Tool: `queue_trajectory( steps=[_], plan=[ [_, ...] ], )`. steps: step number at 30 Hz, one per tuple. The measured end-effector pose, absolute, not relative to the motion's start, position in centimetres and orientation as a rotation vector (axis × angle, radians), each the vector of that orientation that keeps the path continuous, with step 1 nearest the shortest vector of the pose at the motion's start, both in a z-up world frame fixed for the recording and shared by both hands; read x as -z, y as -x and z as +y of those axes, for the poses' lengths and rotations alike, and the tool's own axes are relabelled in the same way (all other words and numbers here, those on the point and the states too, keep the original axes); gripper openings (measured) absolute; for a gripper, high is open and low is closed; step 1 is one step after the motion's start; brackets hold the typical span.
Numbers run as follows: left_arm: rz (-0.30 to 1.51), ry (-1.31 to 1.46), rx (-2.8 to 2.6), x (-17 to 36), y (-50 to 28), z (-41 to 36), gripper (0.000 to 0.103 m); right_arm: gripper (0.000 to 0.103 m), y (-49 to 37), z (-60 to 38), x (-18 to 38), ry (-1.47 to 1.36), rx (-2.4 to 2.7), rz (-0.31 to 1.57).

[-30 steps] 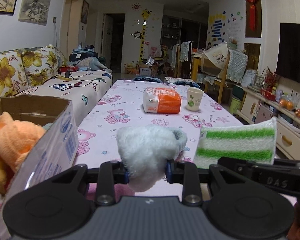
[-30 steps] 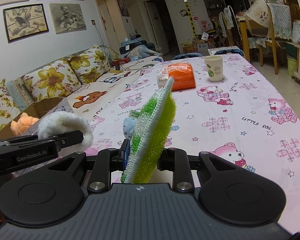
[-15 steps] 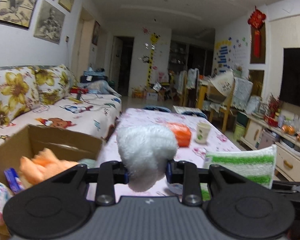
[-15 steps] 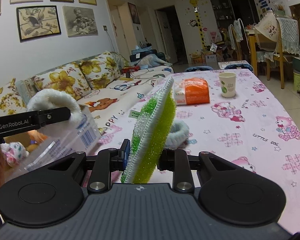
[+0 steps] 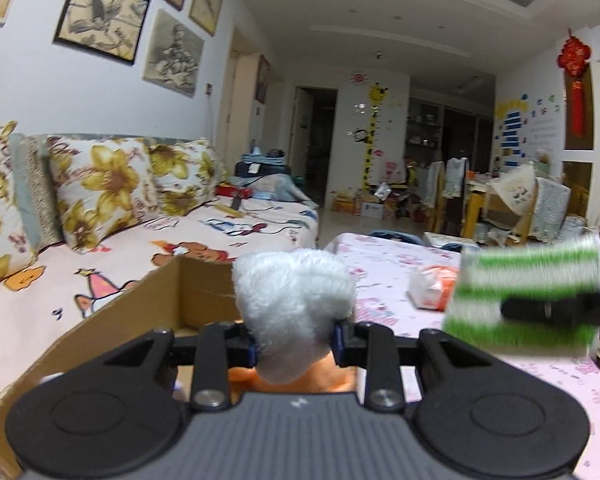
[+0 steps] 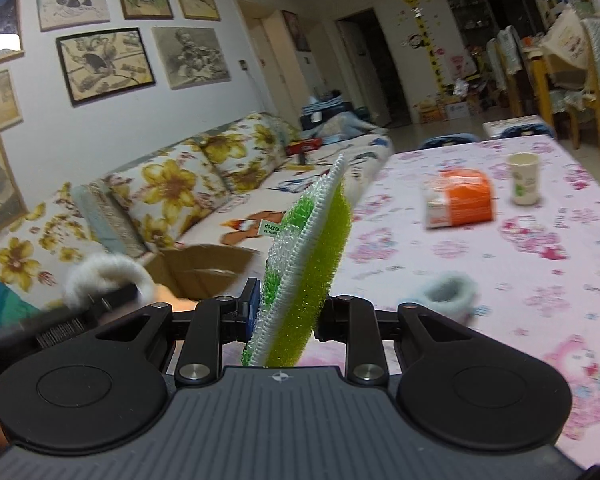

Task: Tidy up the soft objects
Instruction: 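Carry the white sock and striped cloth over the cardboard box, then open both grippers over the cardboard box to drop the items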

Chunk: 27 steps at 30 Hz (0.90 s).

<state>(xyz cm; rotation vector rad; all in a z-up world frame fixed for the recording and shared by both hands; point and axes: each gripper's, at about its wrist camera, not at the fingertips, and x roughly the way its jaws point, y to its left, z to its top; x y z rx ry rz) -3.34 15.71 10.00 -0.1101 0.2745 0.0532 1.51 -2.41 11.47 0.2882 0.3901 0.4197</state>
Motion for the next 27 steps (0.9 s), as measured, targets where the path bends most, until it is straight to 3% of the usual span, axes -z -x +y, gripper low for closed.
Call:
queue_trajectory(
  steps=[8, 16, 20, 22, 24, 27],
  plan=[
    [0.336, 0.137, -0.070, -8.6, 3.4, 18.4, 0.031, 0.032, -5.7, 3.1, -13.1, -0.284, -0.545, 0.429],
    [0.381, 0.149, -0.029, -8.1, 3.6, 19.6, 0.034, 0.033, -10.2, 8.6, -12.1, -0.248, -0.649, 0.605],
    [0.423, 0.135, -0.029, -7.8, 3.5, 19.6, 0.040, 0.041, -12.1, 11.0, -11.5, -0.233, -0.665, 0.704],
    [0.432, 0.135, -0.028, -7.8, 3.5, 19.7, 0.043, 0.068, -12.2, 11.3, -11.3, -0.205, -0.643, 0.710],
    [0.432, 0.139, -0.023, -7.8, 3.6, 19.8, 0.052, 0.077, -11.8, 11.4, -11.4, -0.202, -0.624, 0.706],
    [0.432, 0.127, -0.031, -7.9, 3.8, 19.7, 0.062, 0.099, -11.2, 11.0, -11.8, -0.221, -0.603, 0.685]
  ],
)
